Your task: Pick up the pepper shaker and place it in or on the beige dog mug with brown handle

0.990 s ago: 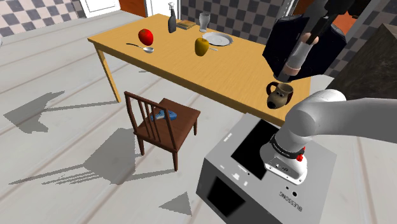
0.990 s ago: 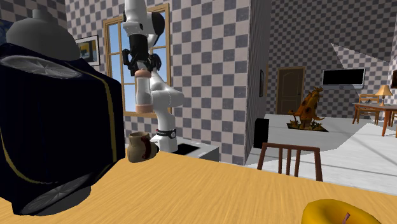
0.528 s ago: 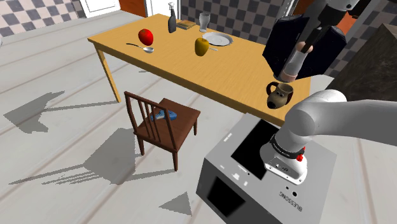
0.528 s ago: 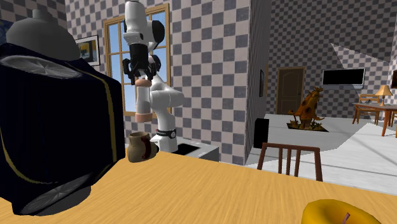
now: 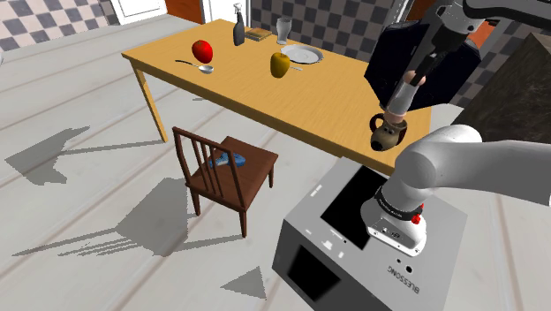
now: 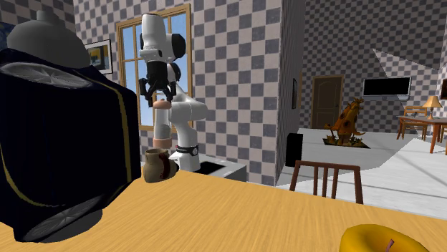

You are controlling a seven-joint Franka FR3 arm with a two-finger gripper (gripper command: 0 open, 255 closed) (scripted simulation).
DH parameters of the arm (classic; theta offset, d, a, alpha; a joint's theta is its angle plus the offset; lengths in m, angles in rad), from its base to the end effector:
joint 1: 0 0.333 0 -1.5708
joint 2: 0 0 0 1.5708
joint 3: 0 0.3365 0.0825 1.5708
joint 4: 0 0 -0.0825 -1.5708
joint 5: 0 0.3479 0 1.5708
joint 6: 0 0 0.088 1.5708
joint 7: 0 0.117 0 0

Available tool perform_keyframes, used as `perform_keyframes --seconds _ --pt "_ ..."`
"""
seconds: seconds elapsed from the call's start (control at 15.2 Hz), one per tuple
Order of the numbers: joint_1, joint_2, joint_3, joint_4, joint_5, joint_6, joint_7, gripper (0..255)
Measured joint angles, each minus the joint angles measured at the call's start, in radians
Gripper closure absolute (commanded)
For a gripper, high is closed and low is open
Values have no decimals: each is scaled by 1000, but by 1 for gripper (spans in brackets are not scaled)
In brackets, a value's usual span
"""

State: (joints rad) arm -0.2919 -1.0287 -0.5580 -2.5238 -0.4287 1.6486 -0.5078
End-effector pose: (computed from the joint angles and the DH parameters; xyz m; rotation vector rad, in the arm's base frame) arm 0.0935 -0.2487 0.5305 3.1293 -0.1526 0.1389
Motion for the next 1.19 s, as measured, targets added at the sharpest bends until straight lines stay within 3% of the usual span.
perform_keyframes --seconds 0.53,0.59,0.99,1.19 --pt "-7 -8 -14 -34 -14 29 0 255" --pt "-8 -8 -14 -35 -14 29 0 0" --pt "-8 -8 -14 -36 -14 29 0 0" --pt "-2 -6 14 29 9 -34 -6 0"
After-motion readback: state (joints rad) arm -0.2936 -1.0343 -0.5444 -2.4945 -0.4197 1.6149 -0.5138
